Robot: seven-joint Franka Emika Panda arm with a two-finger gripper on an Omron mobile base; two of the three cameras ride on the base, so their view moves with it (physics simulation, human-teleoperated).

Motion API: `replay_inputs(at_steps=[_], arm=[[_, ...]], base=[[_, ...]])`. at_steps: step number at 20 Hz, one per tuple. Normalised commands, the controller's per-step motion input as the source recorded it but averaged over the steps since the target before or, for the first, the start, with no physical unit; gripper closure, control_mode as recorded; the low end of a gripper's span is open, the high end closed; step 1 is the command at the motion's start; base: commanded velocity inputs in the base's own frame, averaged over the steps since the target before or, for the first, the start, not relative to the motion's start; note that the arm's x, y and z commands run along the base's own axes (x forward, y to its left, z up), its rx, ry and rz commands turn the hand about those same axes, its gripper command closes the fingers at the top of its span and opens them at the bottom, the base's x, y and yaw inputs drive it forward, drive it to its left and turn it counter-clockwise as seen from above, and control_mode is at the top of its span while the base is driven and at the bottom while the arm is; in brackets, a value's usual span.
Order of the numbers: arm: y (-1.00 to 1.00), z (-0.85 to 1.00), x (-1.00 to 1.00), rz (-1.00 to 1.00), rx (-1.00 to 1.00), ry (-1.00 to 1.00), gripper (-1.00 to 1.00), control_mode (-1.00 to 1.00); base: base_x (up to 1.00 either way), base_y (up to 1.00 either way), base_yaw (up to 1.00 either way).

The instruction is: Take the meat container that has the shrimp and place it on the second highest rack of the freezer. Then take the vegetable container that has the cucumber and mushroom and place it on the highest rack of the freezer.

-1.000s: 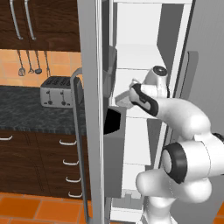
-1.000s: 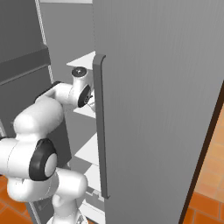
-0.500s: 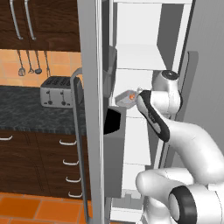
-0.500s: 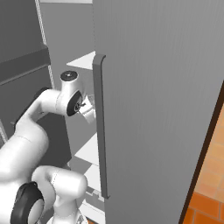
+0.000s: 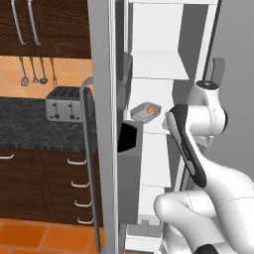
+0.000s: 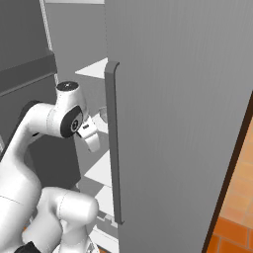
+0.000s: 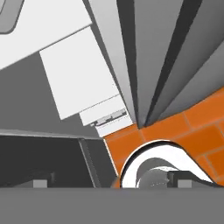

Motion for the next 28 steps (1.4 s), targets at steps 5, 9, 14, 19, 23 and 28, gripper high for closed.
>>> replay_inputs(at_steps=[5,9,14,19,23,28], arm=[[-0.09,0.58,-0.52,0.08,0.00,0.22,-1.00,-1.00],[0.00,0.29,-0.53,0.12,-0.05,0.22,-1.00,-1.00],[-0.20,0.00,-0.86,0.29,-0.06,0.10,-1.00,-1.00],[-0.04,0.00,-0.58,0.22,-0.03,0.02,-1.00,-1.00],[0.00,0.07,-0.03,0.17,0.06,-0.09,-1.00,-1.00],[0.07,0.31,-0.15,0.17,0.01,-0.02,-1.00,-1.00]], base=[[0.00,0.00,0.00],[0.00,0.00,0.00],[0.00,0.00,0.00],[0.00,0.00,0.00],[0.00,0.00,0.00],[0.00,0.00,0.00]])
